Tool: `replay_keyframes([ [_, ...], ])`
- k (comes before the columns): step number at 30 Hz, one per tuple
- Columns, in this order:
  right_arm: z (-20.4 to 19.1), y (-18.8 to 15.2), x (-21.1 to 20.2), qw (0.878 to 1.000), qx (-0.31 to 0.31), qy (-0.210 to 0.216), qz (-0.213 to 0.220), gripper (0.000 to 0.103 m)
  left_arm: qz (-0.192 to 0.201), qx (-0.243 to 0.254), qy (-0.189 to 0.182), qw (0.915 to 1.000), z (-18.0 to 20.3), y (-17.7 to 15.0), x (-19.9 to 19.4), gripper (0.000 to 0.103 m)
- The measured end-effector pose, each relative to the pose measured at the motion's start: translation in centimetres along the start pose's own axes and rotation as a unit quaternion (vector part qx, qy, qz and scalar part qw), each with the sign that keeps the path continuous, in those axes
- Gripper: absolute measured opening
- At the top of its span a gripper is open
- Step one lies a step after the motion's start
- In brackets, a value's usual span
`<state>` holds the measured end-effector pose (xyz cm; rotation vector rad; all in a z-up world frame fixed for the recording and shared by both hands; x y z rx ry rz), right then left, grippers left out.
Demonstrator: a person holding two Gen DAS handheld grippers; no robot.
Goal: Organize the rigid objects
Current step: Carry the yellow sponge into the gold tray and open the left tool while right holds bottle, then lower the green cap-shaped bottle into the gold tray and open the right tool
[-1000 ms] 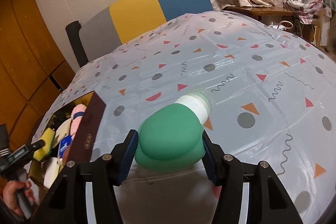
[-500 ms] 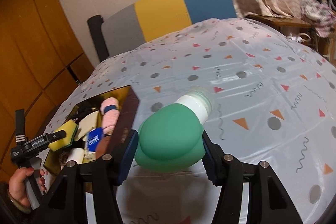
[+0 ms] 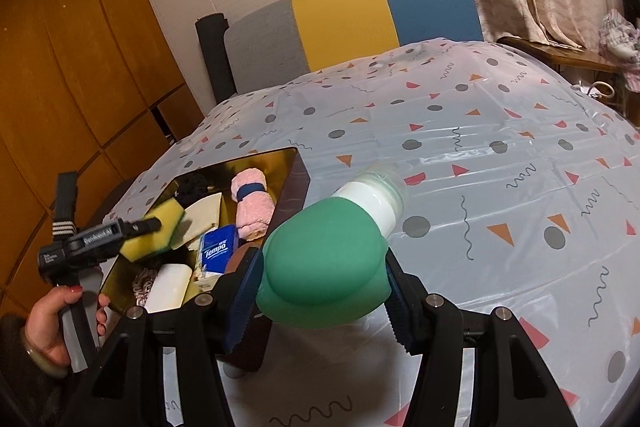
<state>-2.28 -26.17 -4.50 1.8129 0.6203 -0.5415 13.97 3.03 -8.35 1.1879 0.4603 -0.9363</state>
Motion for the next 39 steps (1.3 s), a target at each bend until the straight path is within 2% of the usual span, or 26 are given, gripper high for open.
replay_keyframes([
  [2,-0.1,-0.1,0.1,1.0,0.001,0.002,-0.002,0.058,0.0,0.01,-0.007,0.9999,0.2,0.2,0.1,0.102],
  [4,-0.3,-0.1,0.2,1.0,0.0,0.004,-0.004,0.058,-0.03,0.027,0.002,0.9992,0.5,0.1,0.6,0.103],
  [5,-0.4,-0.1,0.2,1.0,-0.001,0.006,-0.004,0.058,-0.024,0.024,-0.003,0.9994,0.4,0.2,0.1,0.103],
  [7,-0.7,-0.2,0.0,1.0,-0.005,0.007,-0.001,0.058,0.018,0.029,-0.018,0.9993,0.7,0.7,-1.0,0.103],
  [10,-1.0,-0.2,0.2,1.0,-0.003,0.012,-0.002,0.058,-0.032,0.074,0.039,0.996,1.0,0.7,0.6,0.103],
  [16,-1.6,-0.2,0.1,1.0,-0.009,0.019,-0.003,0.058,0.029,-0.001,0.03,0.9991,-0.4,1.1,-2.8,0.103],
  [23,-2.9,-0.4,0.5,0.999,-0.021,0.033,-0.011,0.058,0.064,-0.017,0.044,0.9969,-0.6,-0.6,-6.0,0.102],
  [28,-5.0,-0.4,0.6,0.997,-0.05,0.051,-0.014,0.058,0.076,-0.045,0.018,0.9959,-0.9,-2.0,-8.0,0.102],
  [33,-7.8,-0.6,1.1,0.993,-0.089,0.072,-0.024,0.058,0.084,-0.028,0.019,0.9959,-0.5,-3.1,-8.9,0.102],
  [39,-11.8,-1.2,2.5,0.981,-0.168,0.086,-0.044,0.058,0.08,-0.016,0.025,0.9964,-0.6,-4.2,-9.5,0.102],
])
Point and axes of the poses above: each gripper's, at about its wrist camera, not at the fingertips, and x roughly the way its jaws point, z to its right, y to its top, the point moved 3 cm from there along x, roughly the way its jaws point, and after that the axes turned 2 degrees about -z, right-handed, at the moved point
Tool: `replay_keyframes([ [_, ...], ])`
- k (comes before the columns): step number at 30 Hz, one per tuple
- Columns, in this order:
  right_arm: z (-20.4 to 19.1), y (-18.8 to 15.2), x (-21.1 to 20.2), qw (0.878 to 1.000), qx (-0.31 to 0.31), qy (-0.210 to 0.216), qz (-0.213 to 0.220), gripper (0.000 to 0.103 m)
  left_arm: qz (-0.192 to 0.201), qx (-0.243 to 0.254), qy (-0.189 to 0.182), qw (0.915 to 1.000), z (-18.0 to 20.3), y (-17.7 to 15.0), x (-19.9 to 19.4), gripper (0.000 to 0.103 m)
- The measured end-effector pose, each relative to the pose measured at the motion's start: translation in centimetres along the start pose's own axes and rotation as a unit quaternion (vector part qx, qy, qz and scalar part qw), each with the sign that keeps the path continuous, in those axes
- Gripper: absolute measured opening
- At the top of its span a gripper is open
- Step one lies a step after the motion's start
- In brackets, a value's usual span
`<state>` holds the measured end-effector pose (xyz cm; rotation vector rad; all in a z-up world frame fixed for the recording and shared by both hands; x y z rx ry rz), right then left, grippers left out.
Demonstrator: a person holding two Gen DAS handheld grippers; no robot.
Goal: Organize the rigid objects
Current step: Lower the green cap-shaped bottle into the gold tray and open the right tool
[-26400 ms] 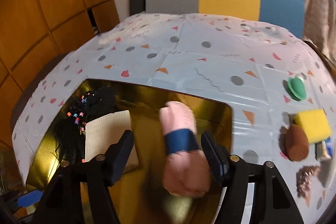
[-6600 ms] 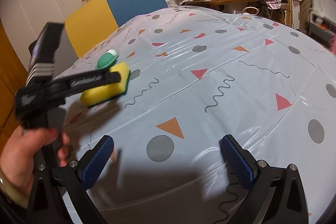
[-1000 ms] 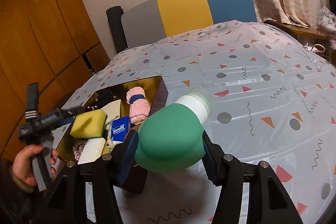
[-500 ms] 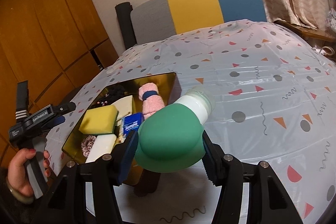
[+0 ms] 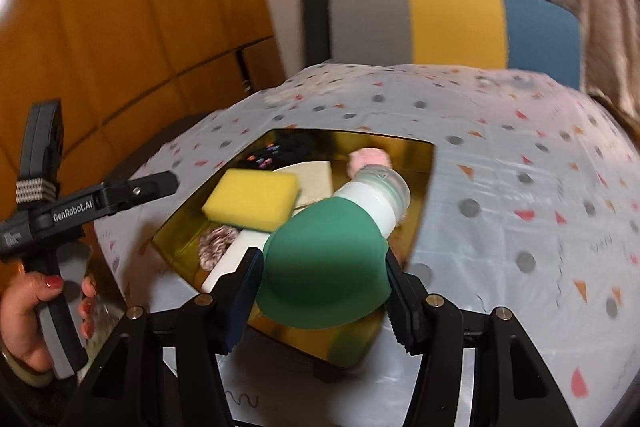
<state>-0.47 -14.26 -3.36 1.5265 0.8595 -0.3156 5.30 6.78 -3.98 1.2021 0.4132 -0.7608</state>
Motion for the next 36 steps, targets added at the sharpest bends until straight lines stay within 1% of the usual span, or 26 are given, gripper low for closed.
replay_keyframes([
  [3,-1.4,0.2,0.8,1.0,-0.025,0.011,-0.006,0.058,-0.001,-0.001,-0.002,1.0,-0.3,-0.3,-0.4,0.102],
  [8,-2.4,0.6,1.9,0.999,-0.035,0.028,-0.016,0.058,-0.002,0.0,-0.009,1.0,-0.6,-0.8,-1.0,0.102],
  [15,-2.7,0.3,4.2,0.995,-0.042,0.064,-0.059,0.059,-0.003,-0.001,-0.01,0.9999,-1.0,-1.5,-1.6,0.102],
  [17,-2.7,0.3,4.9,0.994,-0.051,0.069,-0.072,0.059,-0.003,-0.003,-0.008,1.0,-1.3,-1.7,-1.8,0.102],
  [19,-2.7,0.4,5.6,0.99,-0.064,0.086,-0.088,0.059,-0.002,-0.005,-0.004,1.0,-1.7,-1.9,-2.1,0.102],
  [23,-3.0,0.6,6.7,0.979,-0.105,0.131,-0.113,0.059,0.0,-0.011,0.001,0.9999,-2.4,-1.9,-2.5,0.102],
  [26,-3.6,0.7,7.6,0.969,-0.138,0.151,-0.135,0.059,0.002,-0.014,0.005,0.9999,-2.6,-2.0,-2.9,0.102],
  [30,-4.3,0.6,8.9,0.954,-0.19,0.162,-0.169,0.059,0.004,-0.016,0.01,0.9998,-3.0,-2.2,-3.2,0.102],
  [32,-4.6,0.5,9.3,0.943,-0.207,0.178,-0.189,0.061,0.005,-0.017,0.01,0.9998,-3.2,-2.2,-3.4,0.102],
  [33,-4.7,0.3,9.4,0.937,-0.219,0.183,-0.2,0.066,0.003,-0.017,0.01,0.9998,-3.2,-2.3,-3.4,0.102],
  [34,-4.7,0.1,9.5,0.933,-0.23,0.18,-0.208,0.069,0.002,-0.016,0.01,0.9998,-3.2,-2.3,-3.4,0.102],
  [35,-4.5,0.1,9.5,0.933,-0.234,0.176,-0.207,0.072,0.002,-0.015,0.011,0.9998,-3.2,-2.4,-3.4,0.102],
  [36,-4.2,0.1,9.6,0.934,-0.231,0.174,-0.211,0.072,0.002,-0.016,0.01,0.9998,-3.2,-2.4,-3.4,0.101],
])
Point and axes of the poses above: each gripper's, at about its wrist camera, not at the fingertips, and x roughly the way its jaws point, z to its right, y to its top, the point moved 3 cm from there along x, roughly the way its jaws point, and after that the axes turned 2 degrees about -z, right-handed, at the moved point
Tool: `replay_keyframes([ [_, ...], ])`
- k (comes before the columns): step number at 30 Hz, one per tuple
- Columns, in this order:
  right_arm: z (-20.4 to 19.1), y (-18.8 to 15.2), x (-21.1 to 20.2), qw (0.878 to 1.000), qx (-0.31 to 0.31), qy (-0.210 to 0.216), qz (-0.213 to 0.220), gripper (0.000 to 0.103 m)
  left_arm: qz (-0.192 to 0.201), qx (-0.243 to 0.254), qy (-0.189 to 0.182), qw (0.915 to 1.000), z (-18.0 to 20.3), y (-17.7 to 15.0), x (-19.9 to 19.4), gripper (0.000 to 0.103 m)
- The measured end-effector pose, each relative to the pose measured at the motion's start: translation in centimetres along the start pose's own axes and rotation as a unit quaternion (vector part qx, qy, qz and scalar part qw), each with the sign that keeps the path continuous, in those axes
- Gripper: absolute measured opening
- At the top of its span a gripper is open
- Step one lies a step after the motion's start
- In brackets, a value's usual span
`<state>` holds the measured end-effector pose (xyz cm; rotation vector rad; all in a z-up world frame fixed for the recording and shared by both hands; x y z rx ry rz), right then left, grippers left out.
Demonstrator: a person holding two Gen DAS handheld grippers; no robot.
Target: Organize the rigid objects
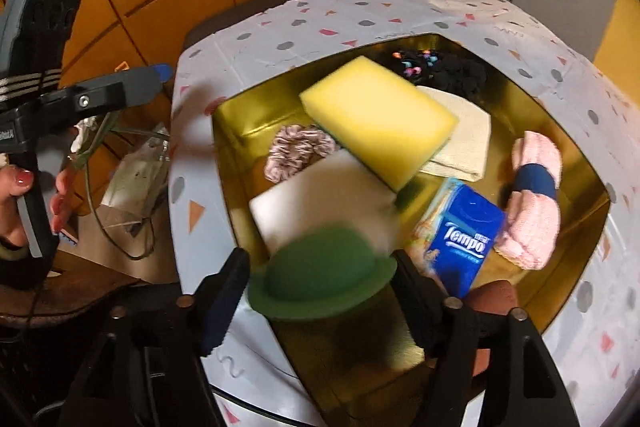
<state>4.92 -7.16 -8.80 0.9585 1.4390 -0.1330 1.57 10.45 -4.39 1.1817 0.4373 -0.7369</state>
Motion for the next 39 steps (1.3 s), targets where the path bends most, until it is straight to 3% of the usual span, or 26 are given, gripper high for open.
replay_keyframes([
  [6,2.3,-1.6,-0.8,0.998,0.04,-0.051,-0.008,0.073,-0.006,0.007,-0.006,0.9999,0.6,-0.3,0.3,0.102],
  [11,2.9,-2.9,-3.4,0.991,0.097,-0.078,0.043,0.072,-0.006,0.011,-0.006,0.9999,1.5,-0.5,0.5,0.1],
  [13,2.5,-3.1,-4.5,0.986,0.12,-0.093,0.066,0.072,-0.007,0.013,0.004,0.9999,1.9,-0.5,0.5,0.095],
  [18,0.3,-3.1,-5.9,0.973,0.155,-0.137,0.103,0.079,0.007,0.035,0.036,0.9987,3.3,-0.4,0.2,0.095],
  [25,-1.5,-2.8,-5.7,0.957,0.198,-0.183,0.105,0.085,-0.001,0.043,0.062,0.9972,3.6,-0.4,0.3,0.095],
  [29,-2.1,-2.9,-5.7,0.95,0.223,-0.189,0.106,0.097,-0.004,0.023,0.073,0.997,2.8,-0.4,0.2,0.095],
  [33,-2.4,-3.0,-5.8,0.943,0.241,-0.204,0.104,0.103,-0.006,0.018,0.093,0.9955,2.5,-0.3,0.0,0.095],
  [39,-2.1,-3.0,-6.3,0.931,0.269,-0.221,0.11,0.103,0.006,0.051,0.126,0.9906,3.5,-0.1,-0.9,0.095],
])
Point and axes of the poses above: each gripper's, at about its wrist camera, not at the fingertips, and x roughly the way its jaws point, z to its right, y to its top, the point moved 3 cm from there along x, roughly the way its jaws point, and after that the axes turned 2 degrees about -z, right-handed, at the moved point
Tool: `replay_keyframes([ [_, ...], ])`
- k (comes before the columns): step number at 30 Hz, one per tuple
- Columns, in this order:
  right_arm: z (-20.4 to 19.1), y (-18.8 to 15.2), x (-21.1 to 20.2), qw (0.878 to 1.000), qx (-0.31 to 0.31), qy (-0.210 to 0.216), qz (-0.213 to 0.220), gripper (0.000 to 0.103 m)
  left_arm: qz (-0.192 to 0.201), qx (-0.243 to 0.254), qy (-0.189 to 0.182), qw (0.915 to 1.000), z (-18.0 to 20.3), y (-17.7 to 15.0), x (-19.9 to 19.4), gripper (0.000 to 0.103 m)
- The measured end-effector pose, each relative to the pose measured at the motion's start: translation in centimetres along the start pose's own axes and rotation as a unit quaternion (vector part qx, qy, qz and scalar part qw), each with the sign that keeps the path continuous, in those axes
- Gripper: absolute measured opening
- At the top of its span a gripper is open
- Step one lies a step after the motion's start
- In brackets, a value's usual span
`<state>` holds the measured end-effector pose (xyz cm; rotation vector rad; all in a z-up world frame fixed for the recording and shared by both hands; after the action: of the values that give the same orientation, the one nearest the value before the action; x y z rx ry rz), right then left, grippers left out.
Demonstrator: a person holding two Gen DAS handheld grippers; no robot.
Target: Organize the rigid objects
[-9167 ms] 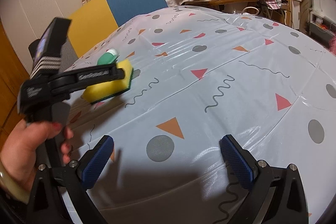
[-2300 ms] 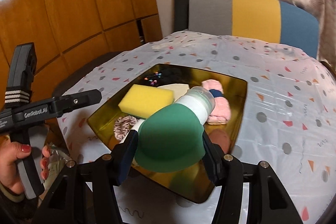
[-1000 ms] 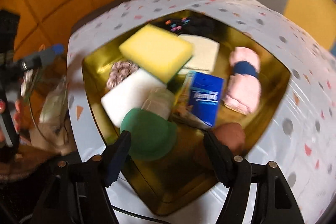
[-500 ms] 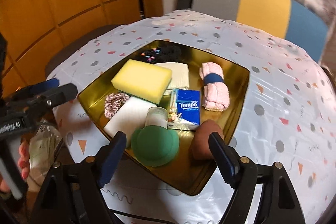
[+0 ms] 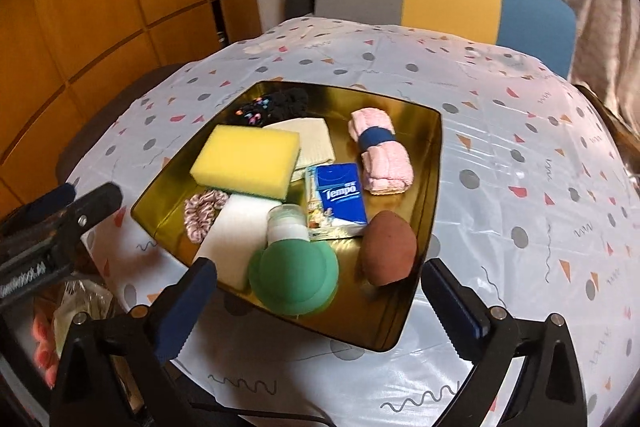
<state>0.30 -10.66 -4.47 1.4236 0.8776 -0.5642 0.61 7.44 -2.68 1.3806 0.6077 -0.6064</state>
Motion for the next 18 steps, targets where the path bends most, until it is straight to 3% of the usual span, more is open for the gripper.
replay_keyframes([
  [9,1.0,0.6,-1.9,0.996,0.06,-0.039,0.045,0.103,0.001,0.034,0.043,0.9985,1.4,0.5,-0.8,0.093],
  [11,1.2,0.6,-2.0,0.995,0.071,-0.044,0.049,0.103,-0.01,0.036,0.044,0.9984,1.6,0.4,-0.7,0.088],
  [18,1.6,0.5,-2.6,0.992,0.084,-0.08,0.057,0.103,-0.016,0.029,0.027,0.9991,1.8,0.3,-0.8,0.087],
])
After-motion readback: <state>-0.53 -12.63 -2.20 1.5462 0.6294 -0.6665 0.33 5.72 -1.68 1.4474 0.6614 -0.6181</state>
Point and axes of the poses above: each gripper's, at about its wrist camera, not at the fingertips, and x roughly the way its jaws point, z to its right, y to its top, the point moved 3 cm from there along x, roughly the way its jaws point, and after that the axes turned 2 degrees about -z, right-handed, at the moved point
